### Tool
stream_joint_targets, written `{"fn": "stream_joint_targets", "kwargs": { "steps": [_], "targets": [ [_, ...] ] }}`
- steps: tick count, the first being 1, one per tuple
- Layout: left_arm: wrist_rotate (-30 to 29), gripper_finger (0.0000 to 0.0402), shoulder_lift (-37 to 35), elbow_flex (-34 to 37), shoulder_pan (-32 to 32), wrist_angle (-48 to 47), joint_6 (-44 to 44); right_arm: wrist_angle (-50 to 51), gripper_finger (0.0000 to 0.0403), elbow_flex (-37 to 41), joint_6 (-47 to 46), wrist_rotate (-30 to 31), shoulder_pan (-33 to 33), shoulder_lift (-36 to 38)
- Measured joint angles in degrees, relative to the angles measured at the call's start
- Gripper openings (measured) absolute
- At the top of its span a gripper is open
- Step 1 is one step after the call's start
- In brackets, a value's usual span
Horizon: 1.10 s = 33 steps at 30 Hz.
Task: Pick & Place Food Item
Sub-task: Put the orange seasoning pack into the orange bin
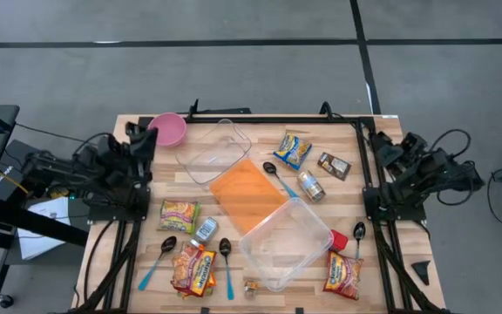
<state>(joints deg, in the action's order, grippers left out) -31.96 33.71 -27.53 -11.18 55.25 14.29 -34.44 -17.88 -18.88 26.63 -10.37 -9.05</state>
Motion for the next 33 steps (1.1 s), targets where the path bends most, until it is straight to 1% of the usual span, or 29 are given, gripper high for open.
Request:
{"fn": "stream_joint_targets", "kwargs": {
  "steps": [3, 5, 8, 10, 12, 16, 19, 23, 28, 31, 33],
  "targets": [
    [-3.43, 0.0044, 1.26, -5.65, 0.01, -7.83, 4.27, 6.37, 0.0092, -4.34, 1.34, -0.11, -0.16, -1.84],
    [-7.83, 0.0074, 1.45, -9.37, 0.00, -16.04, 5.97, 10.66, 0.0092, -7.79, 1.52, 0.59, -0.07, -4.24],
    [-13.39, 0.0126, 2.06, -14.20, 0.00, -26.69, 6.16, 19.15, 0.0092, -13.64, 1.88, 0.95, 0.00, -8.89],
    [-16.24, 0.0161, 2.47, -16.29, 0.00, -30.00, 6.20, 25.97, 0.0092, -18.16, 1.49, 3.03, 0.00, -11.87],
    [-18.70, 0.0191, 2.96, -17.35, 0.00, -31.12, 6.18, 33.56, 0.0092, -22.97, -0.52, 4.85, 0.00, -14.93],
    [-24.41, 0.0230, 3.81, -17.92, 0.02, -31.79, 4.75, 49.14, 0.0092, -32.12, -4.51, 6.55, 0.05, -20.89],
    [-25.20, 0.0240, 3.86, -17.88, 0.02, -36.10, -0.05, 60.04, 0.0092, -38.55, -7.40, 8.36, 0.03, -24.86],
    [-25.54, 0.0237, 5.43, -17.88, 0.01, -41.01, -6.21, 73.13, 0.0092, -46.14, -11.95, 11.04, 0.06, -29.69],
    [-25.47, 0.0225, 8.53, -17.79, 0.00, -42.49, -9.05, 91.87, 0.0092, -53.46, -21.21, 10.87, 2.73, -34.58],
    [-25.47, 0.0221, 10.18, -17.80, 0.02, -41.28, -9.25, 97.90, 0.0092, -55.69, -24.89, 10.55, 4.53, -37.24],
    [-24.61, 0.0221, 11.26, -17.79, 0.01, -40.42, -9.31, 98.71, 0.0092, -56.37, -25.02, 8.68, 5.56, -38.50]
  ]
}}
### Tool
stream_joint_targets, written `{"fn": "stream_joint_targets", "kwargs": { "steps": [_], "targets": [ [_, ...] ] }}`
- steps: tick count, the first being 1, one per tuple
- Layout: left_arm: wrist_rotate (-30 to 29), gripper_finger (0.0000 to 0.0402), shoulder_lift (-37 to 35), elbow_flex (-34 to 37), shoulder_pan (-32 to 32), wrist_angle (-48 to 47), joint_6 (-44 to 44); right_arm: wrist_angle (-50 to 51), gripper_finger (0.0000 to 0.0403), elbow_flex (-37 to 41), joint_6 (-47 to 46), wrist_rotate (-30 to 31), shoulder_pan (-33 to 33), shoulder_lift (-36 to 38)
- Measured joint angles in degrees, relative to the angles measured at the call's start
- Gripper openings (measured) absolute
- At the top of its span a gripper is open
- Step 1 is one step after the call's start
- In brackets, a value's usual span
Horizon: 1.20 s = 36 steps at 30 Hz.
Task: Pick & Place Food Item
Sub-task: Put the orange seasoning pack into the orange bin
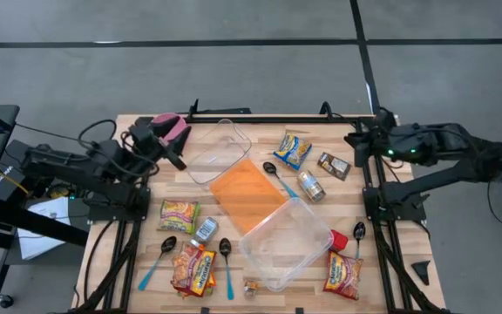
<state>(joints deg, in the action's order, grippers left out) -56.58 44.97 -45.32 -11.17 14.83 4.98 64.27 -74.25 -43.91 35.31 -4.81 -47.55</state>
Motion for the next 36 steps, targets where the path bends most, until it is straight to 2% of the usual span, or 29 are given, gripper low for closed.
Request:
{"fn": "stream_joint_targets", "kwargs": {
  "steps": [8, 12, 23, 27, 32, 36],
  "targets": [
    [1.97, 0.0222, 0.55, 0.00, 0.01, 1.55, -1.21, 0.49, 0.0093, -0.40, 4.46, -5.71, 4.81, -1.58],
    [1.97, 0.0219, 0.44, -0.02, -0.01, 3.37, -1.19, 0.48, 0.0106, -0.38, 7.63, -11.91, 9.63, -1.81],
    [2.50, 0.0218, 0.48, -0.02, -0.01, 3.72, -1.21, 2.09, 0.0224, -0.38, 14.74, -22.92, 25.32, -4.41],
    [2.51, 0.0218, 0.48, -0.02, 0.00, 3.72, -1.21, 5.66, 0.0240, -0.40, 20.61, -26.31, 29.62, -9.26],
    [2.49, 0.0218, 0.48, -0.02, 0.01, 3.70, -1.21, 13.30, 0.0236, -0.34, 26.62, -26.43, 34.54, -17.77],
    [2.47, 0.0218, 0.64, -0.02, -0.01, 3.70, -1.19, 13.50, 0.0233, 1.00, 30.84, -26.45, 38.30, -22.92]
  ]
}}
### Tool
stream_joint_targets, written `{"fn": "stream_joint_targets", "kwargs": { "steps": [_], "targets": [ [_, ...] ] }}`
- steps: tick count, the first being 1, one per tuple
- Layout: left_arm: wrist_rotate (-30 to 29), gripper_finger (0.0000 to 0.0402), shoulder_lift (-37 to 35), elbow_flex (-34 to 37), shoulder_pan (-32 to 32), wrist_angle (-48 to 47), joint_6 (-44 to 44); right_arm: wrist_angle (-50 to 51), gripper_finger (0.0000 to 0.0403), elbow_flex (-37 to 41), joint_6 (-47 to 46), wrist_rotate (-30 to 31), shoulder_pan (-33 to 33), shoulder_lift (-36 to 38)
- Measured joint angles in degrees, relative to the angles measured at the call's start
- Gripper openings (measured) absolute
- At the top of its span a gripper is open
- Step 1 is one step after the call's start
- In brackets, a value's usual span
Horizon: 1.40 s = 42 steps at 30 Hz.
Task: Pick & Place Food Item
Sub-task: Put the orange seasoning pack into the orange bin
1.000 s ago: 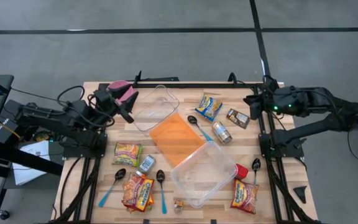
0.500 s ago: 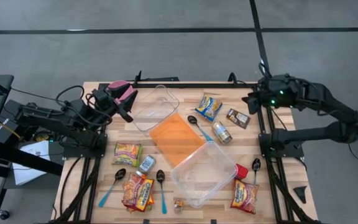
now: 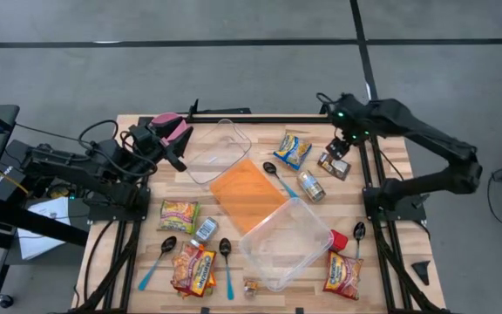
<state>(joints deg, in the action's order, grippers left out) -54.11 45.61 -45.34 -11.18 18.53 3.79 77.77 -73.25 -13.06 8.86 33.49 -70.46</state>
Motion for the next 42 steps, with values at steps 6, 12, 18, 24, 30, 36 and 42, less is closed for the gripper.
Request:
{"fn": "stream_joint_targets", "kwargs": {
  "steps": [6, 12, 18, 24, 30, 36, 42],
  "targets": [
    [0.02, 0.0218, 0.34, 0.00, 0.00, -0.09, -0.02, -4.10, 0.0233, 5.72, 2.46, -0.46, 4.42, -2.70],
    [0.00, 0.0218, 0.32, 0.00, -0.04, -0.07, -0.02, -10.84, 0.0233, 15.77, 0.93, -3.48, 8.10, -1.49],
    [0.00, 0.0218, 0.32, 0.00, -0.04, -0.05, -0.02, -15.97, 0.0233, 21.79, -2.75, -3.03, 8.70, -1.50],
    [-0.02, 0.0218, 0.32, 0.00, -0.04, -0.07, -0.03, -22.28, 0.0233, 26.32, -6.87, -1.85, 8.87, -1.54],
    [-0.02, 0.0218, 0.32, 0.00, -0.04, -0.07, -0.24, -25.06, 0.0233, 31.13, -7.80, -1.42, 9.06, -2.02],
    [-0.04, 0.0218, 0.32, 0.00, -0.04, -0.07, -0.24, -28.93, 0.0233, 36.59, -10.20, -1.36, 9.06, -1.98],
    [-0.04, 0.0218, 0.32, 0.00, -0.04, -0.05, -0.24, -32.16, 0.0233, 38.57, -12.50, -1.49, 8.97, -1.98]
  ]
}}
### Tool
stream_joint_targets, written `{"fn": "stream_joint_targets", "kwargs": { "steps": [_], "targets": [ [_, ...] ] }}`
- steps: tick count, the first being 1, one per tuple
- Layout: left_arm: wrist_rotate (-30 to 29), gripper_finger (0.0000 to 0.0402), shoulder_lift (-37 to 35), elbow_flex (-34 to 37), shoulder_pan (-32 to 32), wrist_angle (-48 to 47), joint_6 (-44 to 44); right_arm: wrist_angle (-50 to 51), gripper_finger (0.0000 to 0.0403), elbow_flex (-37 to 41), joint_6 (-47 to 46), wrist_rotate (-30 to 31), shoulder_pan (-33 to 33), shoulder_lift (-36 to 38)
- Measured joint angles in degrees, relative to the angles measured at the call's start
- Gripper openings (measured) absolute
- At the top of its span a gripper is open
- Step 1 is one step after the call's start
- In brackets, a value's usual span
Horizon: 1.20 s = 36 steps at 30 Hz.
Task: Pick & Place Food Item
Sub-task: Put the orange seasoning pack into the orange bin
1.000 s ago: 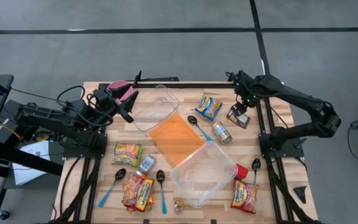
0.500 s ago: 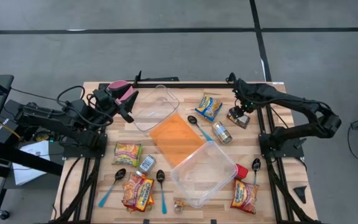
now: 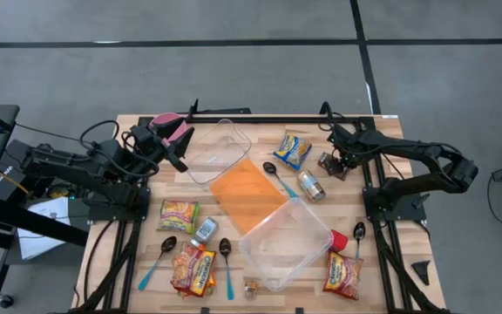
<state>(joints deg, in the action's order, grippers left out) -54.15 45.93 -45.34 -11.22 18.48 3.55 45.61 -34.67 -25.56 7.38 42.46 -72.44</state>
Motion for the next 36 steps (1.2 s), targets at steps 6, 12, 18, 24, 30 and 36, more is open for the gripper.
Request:
{"fn": "stream_joint_targets", "kwargs": {
  "steps": [6, 12, 18, 24, 30, 36],
  "targets": [
    [0.00, 0.0218, 0.00, 0.00, 0.00, 0.00, 0.00, -0.02, 0.0233, 0.04, -2.93, 0.14, 0.00, 0.00],
    [0.00, 0.0218, 0.00, 0.00, 0.00, 0.00, 0.00, -0.60, 0.0233, 0.04, -3.00, 0.13, 0.00, 0.00],
    [0.00, 0.0218, 0.00, 0.00, 0.00, 0.00, 0.00, -1.95, 0.0233, 0.04, -3.68, 0.11, 0.00, 0.00],
    [0.78, 0.0218, 0.00, 0.00, 0.00, 0.00, 0.00, -3.61, 0.0233, 1.42, -3.67, -0.01, 0.00, 0.00],
    [1.03, 0.0218, 0.00, 0.00, 0.00, 0.00, 0.00, -5.54, 0.0233, 6.74, -6.30, -1.67, 0.00, 0.25],
    [1.05, 0.0218, -0.02, 0.00, 0.00, 0.01, 0.00, -6.87, 0.0229, 8.25, -8.10, -2.61, -0.70, 0.40]
  ]
}}
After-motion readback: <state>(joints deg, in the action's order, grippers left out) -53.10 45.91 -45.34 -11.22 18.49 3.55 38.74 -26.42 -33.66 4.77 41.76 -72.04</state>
